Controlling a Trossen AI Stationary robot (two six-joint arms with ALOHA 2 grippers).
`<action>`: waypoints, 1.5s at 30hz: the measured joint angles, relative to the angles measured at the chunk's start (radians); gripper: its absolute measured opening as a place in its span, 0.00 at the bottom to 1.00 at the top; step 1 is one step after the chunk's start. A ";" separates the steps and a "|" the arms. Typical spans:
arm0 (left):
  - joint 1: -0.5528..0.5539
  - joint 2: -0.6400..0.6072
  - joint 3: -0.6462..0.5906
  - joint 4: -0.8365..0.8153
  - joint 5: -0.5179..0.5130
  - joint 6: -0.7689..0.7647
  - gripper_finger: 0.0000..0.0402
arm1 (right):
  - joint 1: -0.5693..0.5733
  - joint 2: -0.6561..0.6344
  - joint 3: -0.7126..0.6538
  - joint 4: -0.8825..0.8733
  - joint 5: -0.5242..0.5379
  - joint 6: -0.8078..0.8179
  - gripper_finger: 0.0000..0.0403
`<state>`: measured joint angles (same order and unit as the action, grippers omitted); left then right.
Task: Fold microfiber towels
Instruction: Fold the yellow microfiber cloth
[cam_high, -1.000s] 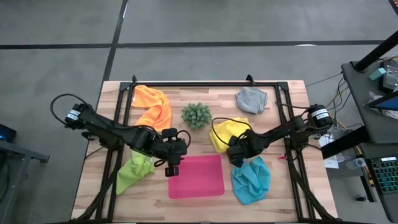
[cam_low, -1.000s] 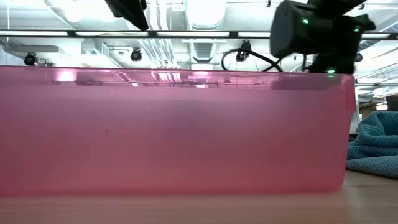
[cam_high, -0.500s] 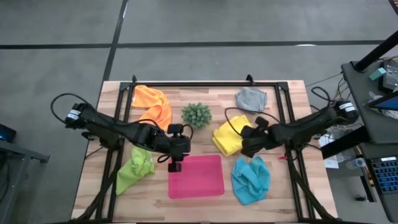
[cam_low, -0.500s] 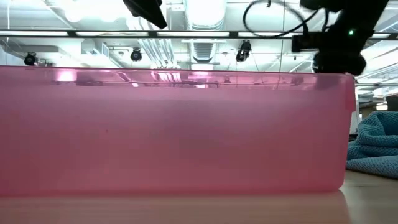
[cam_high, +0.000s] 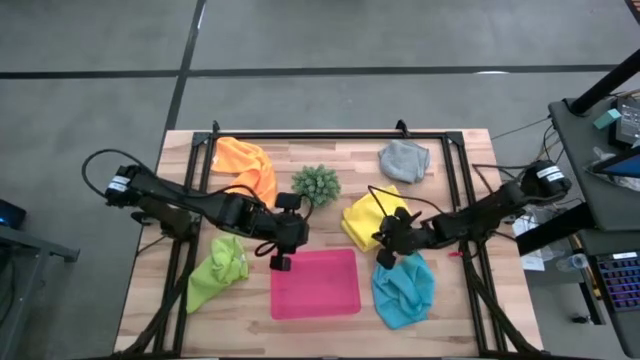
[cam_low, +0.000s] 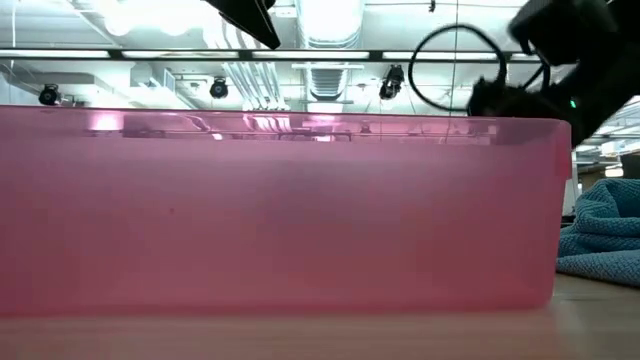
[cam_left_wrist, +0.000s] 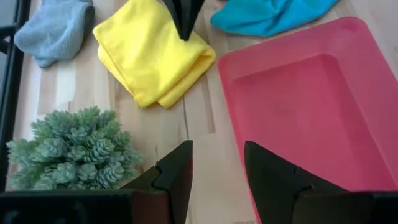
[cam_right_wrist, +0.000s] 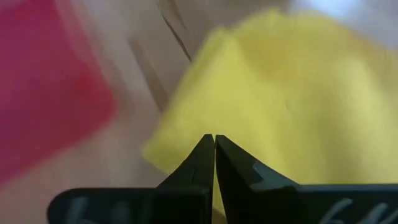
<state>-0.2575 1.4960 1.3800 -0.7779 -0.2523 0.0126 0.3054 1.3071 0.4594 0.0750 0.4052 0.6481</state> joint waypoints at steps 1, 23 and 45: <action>0.003 0.000 0.000 0.004 0.000 0.008 0.32 | 0.000 0.017 0.013 -0.048 -0.007 0.016 0.02; 0.018 0.000 -0.091 0.063 -0.022 0.074 0.32 | 0.039 -0.104 0.309 -0.970 -0.020 0.066 0.06; 0.020 0.000 -0.206 0.205 -0.022 0.073 0.32 | 0.142 -0.081 0.155 -0.828 -0.045 -0.020 0.33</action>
<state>-0.2375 1.4960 1.1736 -0.5728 -0.2745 0.0860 0.4473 1.2259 0.6141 -0.7533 0.3599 0.6277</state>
